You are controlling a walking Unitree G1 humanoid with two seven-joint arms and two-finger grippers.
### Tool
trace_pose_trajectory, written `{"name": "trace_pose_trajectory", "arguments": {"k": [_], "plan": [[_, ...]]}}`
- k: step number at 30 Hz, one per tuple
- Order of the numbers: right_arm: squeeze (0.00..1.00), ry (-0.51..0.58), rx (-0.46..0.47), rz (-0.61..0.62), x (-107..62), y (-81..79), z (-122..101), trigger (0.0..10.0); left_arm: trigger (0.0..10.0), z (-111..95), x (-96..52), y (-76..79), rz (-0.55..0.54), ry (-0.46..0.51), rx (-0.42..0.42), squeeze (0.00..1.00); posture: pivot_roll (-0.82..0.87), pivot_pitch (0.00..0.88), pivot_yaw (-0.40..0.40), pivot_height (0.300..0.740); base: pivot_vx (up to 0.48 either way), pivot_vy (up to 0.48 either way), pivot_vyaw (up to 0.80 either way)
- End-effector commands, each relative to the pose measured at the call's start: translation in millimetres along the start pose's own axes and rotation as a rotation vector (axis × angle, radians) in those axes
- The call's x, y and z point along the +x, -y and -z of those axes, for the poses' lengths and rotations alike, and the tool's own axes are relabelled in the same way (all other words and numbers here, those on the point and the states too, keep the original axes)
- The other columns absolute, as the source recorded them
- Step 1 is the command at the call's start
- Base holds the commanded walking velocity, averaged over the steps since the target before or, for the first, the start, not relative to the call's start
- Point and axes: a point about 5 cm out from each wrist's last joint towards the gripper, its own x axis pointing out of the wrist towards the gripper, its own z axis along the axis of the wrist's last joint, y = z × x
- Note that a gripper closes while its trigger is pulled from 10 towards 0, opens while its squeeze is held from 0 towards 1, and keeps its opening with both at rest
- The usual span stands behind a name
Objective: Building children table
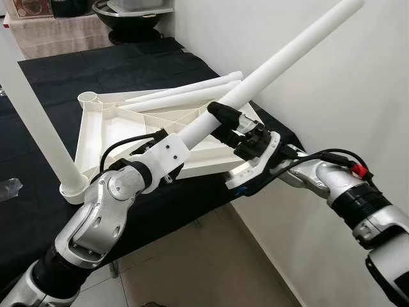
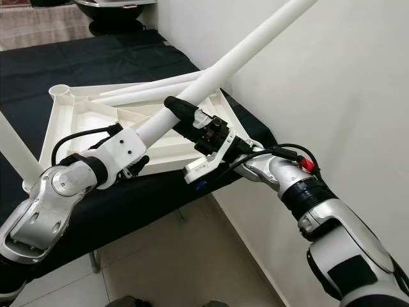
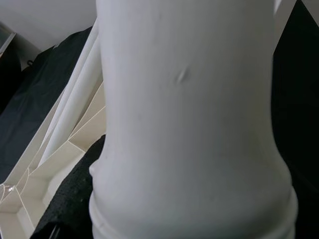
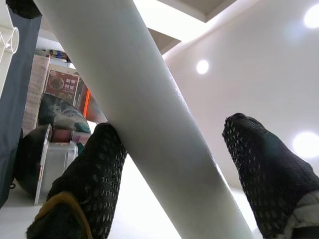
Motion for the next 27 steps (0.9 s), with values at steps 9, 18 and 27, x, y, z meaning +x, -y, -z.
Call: {"name": "trace_pose_trajectory", "arguments": {"k": [9,18,27], "plan": [[0.0,0.068,0.014,0.121,13.2,14.5,-10,10.0,10.0,25,6.5,-9.8,-0.056,-0.131,-0.046,0.0,-0.03,0.035,-0.051,0.74,0.0,0.0,0.0],[1.0,0.045,0.018,0.045,11.4,2.7,-11,10.0,10.0,22,6.0,-9.5,-0.055,-0.119,-0.05,0.0,-0.03,0.046,-0.049,0.74,0.0,0.0,0.0],[0.0,0.019,-0.001,-0.05,-10.6,-9.7,-9,10.0,10.0,22,5.8,-11.2,-0.077,-0.116,-0.063,0.0,-0.03,0.042,-0.054,0.74,0.0,0.0,0.0]]}}
